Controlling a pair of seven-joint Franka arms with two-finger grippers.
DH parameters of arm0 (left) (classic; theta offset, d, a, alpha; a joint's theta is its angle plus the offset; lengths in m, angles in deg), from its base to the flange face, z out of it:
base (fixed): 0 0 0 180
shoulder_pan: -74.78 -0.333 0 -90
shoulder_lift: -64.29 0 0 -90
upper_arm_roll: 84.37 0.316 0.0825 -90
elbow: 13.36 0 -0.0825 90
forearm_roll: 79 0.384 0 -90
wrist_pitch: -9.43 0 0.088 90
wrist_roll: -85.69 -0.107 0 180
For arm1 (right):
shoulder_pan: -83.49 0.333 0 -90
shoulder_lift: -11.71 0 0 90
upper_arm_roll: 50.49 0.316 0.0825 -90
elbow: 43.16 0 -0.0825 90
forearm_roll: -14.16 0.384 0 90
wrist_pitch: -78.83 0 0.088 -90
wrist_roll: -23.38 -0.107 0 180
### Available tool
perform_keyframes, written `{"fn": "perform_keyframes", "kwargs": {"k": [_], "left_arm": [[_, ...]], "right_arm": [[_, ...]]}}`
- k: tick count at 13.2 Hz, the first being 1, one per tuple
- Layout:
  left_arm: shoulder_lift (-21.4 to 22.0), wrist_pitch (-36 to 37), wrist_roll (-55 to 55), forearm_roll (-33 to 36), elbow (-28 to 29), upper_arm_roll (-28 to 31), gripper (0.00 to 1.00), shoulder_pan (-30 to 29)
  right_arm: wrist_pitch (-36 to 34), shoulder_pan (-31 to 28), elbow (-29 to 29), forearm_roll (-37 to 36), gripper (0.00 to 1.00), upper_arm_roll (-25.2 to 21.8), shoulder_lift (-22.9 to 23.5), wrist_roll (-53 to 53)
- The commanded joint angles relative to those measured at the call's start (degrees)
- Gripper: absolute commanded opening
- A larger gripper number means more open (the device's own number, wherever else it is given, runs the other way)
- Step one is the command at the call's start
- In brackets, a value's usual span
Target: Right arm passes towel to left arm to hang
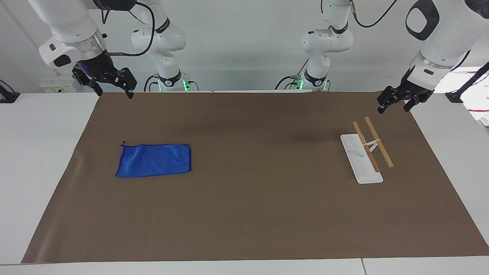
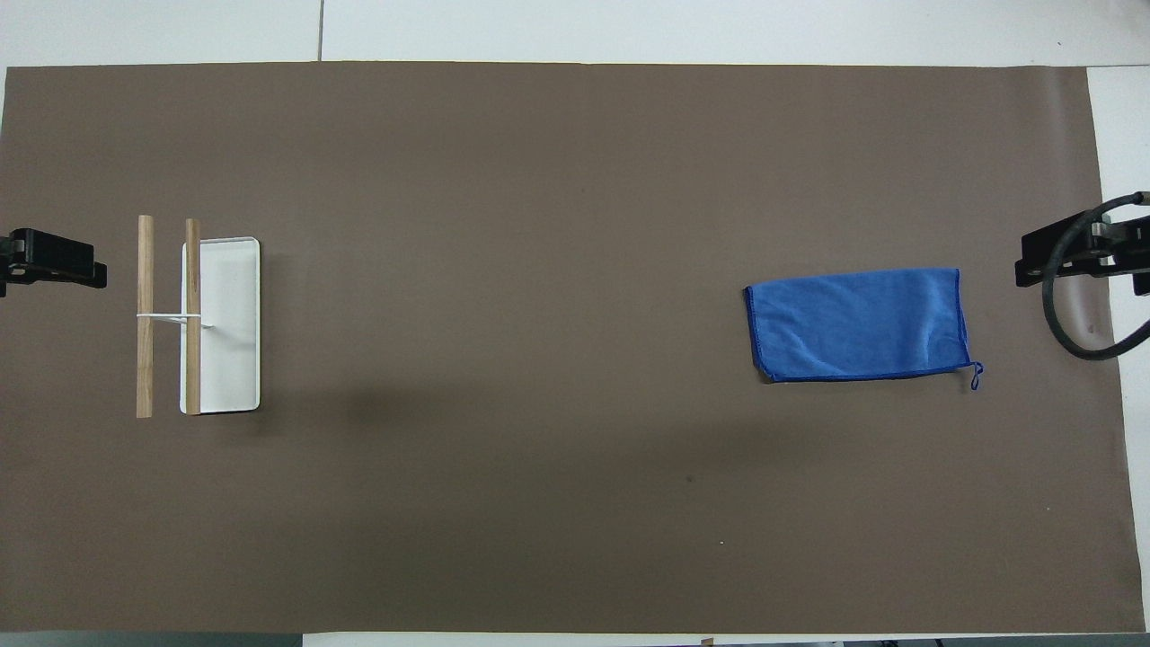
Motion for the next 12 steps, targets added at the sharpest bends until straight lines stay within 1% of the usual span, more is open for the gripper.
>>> {"fn": "perform_keyframes", "kwargs": {"k": [1, 8, 9, 10, 11, 12], "left_arm": [[1.05, 0.38, 0.85, 1.18, 0.77, -0.23, 1.0, -0.12], [1.05, 0.38, 0.85, 1.18, 0.77, -0.23, 1.0, -0.12], [1.05, 0.29, 0.85, 1.18, 0.77, -0.23, 1.0, -0.12], [1.05, 0.38, 0.85, 1.18, 0.77, -0.23, 1.0, -0.12], [1.05, 0.29, 0.85, 1.18, 0.77, -0.23, 1.0, -0.12], [1.05, 0.38, 0.85, 1.18, 0.77, -0.23, 1.0, -0.12]], "right_arm": [[0.47, -0.09, 0.18, 0.28, 1.0, 0.06, -0.15, 0.74], [0.55, -0.35, 1.24, 0.37, 1.0, -0.03, -0.58, 1.09], [0.73, -0.53, 2.8, 0.28, 1.0, -0.03, -1.28, 1.01], [3.43, -0.61, 5.34, 0.37, 1.0, -0.03, -2.33, 1.09], [7.37, -0.53, 11.29, 0.37, 1.0, -0.03, -4.95, 1.35], [10.8, -0.7, 14.57, 0.37, 1.0, -0.03, -6.46, 2.66]]}}
